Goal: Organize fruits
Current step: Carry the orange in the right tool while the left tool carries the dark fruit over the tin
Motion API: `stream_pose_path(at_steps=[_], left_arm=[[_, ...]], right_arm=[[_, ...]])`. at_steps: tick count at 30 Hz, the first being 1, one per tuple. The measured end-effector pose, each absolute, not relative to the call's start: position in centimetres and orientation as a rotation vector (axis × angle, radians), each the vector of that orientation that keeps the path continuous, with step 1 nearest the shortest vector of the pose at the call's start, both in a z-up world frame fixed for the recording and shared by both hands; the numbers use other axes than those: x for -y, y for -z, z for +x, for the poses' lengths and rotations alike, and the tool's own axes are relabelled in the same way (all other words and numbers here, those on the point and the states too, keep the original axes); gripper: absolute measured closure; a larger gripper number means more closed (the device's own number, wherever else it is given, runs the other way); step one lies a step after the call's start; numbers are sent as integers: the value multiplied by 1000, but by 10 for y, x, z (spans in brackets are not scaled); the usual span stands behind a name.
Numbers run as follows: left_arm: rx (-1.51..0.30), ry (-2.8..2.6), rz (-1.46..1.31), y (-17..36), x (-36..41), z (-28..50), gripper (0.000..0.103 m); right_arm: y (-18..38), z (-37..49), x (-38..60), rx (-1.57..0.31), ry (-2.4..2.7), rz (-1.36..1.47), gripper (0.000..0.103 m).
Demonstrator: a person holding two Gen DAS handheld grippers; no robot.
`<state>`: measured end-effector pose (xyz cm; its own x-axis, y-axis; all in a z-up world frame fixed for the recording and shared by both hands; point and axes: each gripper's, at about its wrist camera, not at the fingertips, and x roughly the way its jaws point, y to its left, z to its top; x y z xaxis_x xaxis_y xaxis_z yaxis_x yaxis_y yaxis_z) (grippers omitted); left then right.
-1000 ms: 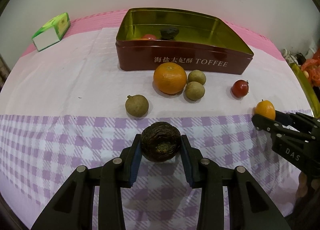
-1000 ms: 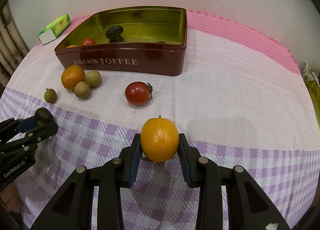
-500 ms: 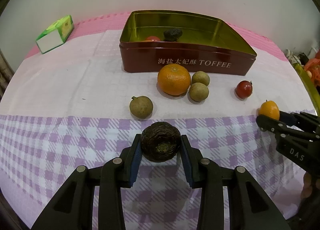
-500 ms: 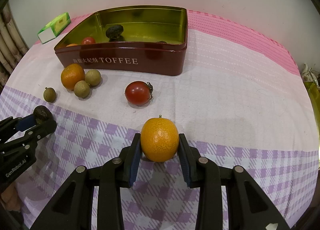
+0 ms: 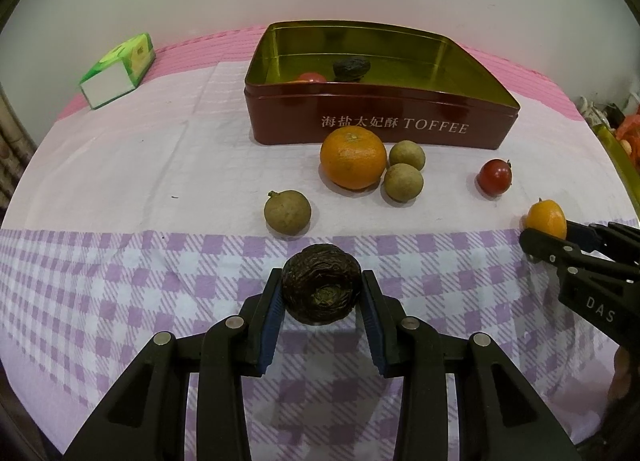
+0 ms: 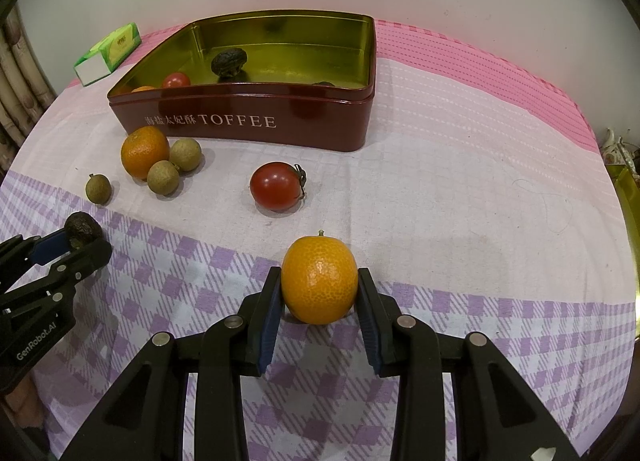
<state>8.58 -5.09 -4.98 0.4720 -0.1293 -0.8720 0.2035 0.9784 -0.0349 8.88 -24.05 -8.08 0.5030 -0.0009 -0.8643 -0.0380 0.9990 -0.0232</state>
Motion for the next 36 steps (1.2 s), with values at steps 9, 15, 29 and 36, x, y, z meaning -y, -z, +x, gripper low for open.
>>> stream_pose_path(at_steps=[9, 15, 29, 36], left_arm=[[-1066, 197, 76, 49, 50, 86, 65], [-1073, 194, 68, 48, 49, 88, 65], [-1072, 207, 72, 46, 47, 92, 65], [-1055, 207, 73, 40, 44, 95, 65]], right_arm=[[81, 89, 240, -1046, -22, -42, 70], [82, 88, 242, -1052, -22, -39, 70], [75, 86, 251, -1062, -21, -11, 71], [64, 86, 255, -1043, -18, 9, 71]])
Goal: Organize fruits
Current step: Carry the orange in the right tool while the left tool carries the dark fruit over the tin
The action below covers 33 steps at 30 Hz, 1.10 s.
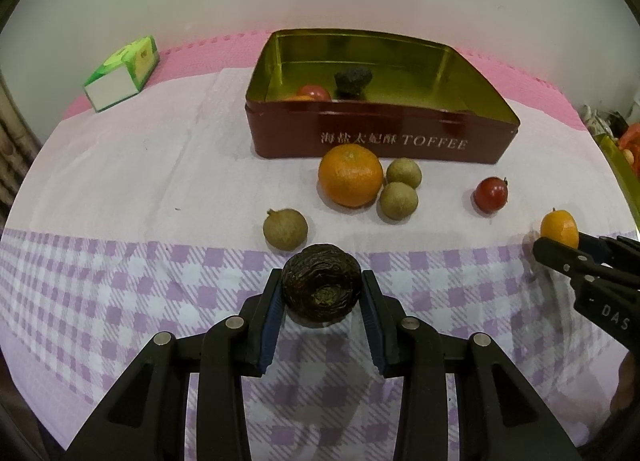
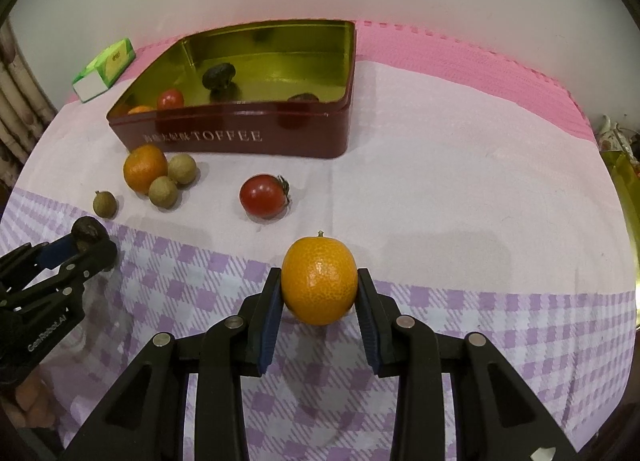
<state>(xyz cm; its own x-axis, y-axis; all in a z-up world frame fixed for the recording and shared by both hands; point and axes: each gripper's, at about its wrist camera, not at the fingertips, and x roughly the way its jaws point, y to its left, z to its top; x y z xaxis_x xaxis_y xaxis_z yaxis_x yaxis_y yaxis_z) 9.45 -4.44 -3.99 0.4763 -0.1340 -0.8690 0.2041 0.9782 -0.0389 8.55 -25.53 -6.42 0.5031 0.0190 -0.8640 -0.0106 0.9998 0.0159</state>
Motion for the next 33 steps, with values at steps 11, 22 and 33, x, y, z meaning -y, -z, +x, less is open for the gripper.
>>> stream_pose_path(at_steps=[11, 22, 33], left_arm=[[-979, 188, 50, 9, 35, 120, 65], [-941, 198, 34, -14, 37, 163, 65], [-956, 208, 45, -6, 51, 205, 65]], right_arm=[[33, 101, 255, -982, -28, 0, 71], [12, 141, 242, -936, -63, -31, 71], [15, 178, 237, -942, -73, -50, 71]])
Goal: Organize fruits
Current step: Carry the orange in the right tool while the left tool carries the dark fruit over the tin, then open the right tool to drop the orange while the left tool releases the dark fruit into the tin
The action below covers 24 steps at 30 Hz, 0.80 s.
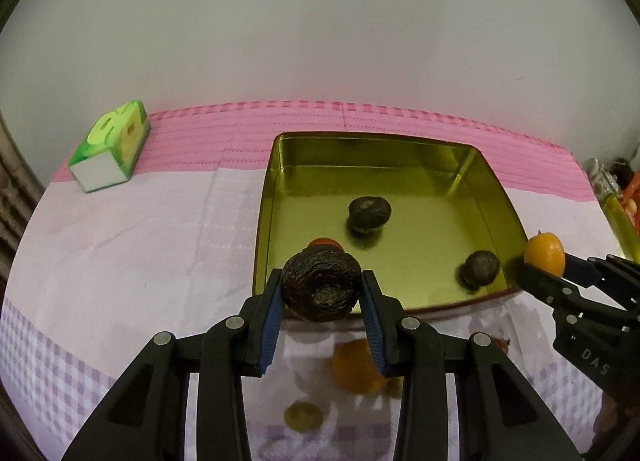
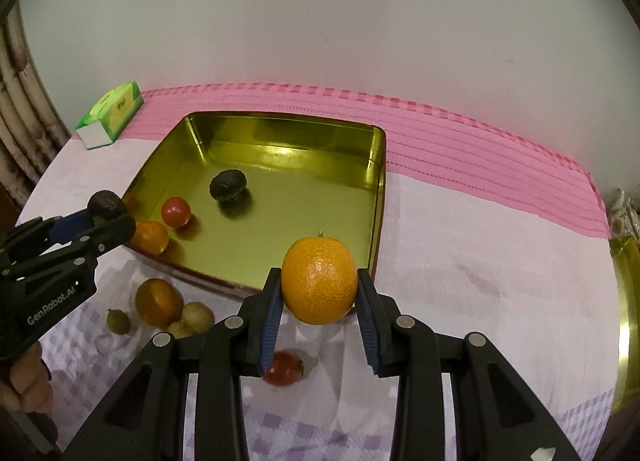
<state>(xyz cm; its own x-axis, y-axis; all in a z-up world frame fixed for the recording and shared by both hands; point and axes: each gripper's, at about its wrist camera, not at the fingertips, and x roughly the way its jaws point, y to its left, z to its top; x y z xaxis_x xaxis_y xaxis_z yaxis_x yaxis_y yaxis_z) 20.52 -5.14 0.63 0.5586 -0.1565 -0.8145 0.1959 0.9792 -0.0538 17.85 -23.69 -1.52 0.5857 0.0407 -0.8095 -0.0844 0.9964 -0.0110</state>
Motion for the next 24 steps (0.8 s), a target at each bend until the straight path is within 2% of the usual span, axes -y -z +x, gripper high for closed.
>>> stream_pose_path(at_steps=[24], left_arm=[[-1010, 222, 89, 25, 71, 237, 65]], right_arm=[[45, 216, 232, -1002, -82, -37, 71]])
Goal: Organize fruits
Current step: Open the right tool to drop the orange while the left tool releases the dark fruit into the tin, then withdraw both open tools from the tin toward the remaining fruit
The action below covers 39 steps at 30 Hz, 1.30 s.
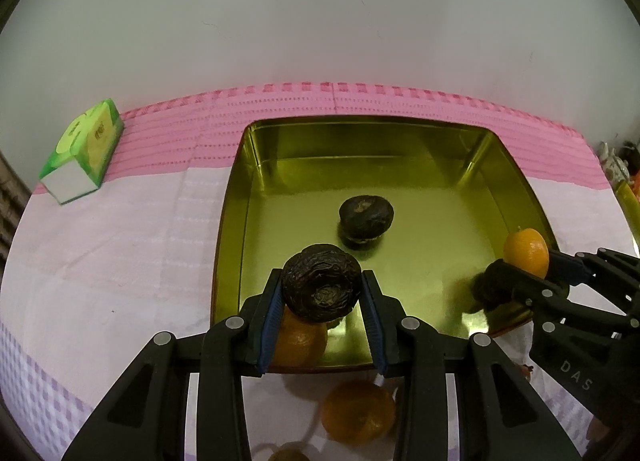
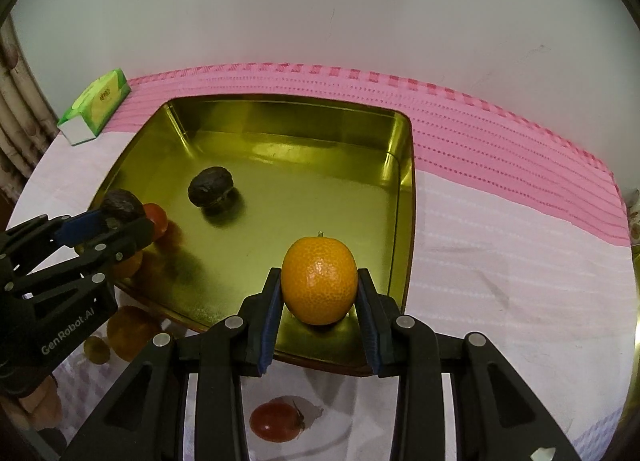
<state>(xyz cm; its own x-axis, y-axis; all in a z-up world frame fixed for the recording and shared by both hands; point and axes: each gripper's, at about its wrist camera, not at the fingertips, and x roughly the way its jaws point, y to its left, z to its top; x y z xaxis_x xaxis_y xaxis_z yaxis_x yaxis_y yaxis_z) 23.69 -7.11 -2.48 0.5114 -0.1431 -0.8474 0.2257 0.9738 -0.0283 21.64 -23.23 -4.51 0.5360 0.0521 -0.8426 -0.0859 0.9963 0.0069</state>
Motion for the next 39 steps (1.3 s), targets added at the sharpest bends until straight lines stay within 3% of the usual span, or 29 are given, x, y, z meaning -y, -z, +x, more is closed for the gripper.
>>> stream_pose_path(at_steps=[17, 22, 39], left_arm=[[-1024, 233, 84, 25, 74, 235, 64], [-1020, 235, 90, 22, 74, 231, 50], [-975, 215, 93, -3, 67, 197, 50]], right_arm=[[46, 218, 235, -1012, -84, -37, 69], [43, 215, 234, -1009, -90, -33, 65], [19, 178, 234, -970, -73, -25, 65]])
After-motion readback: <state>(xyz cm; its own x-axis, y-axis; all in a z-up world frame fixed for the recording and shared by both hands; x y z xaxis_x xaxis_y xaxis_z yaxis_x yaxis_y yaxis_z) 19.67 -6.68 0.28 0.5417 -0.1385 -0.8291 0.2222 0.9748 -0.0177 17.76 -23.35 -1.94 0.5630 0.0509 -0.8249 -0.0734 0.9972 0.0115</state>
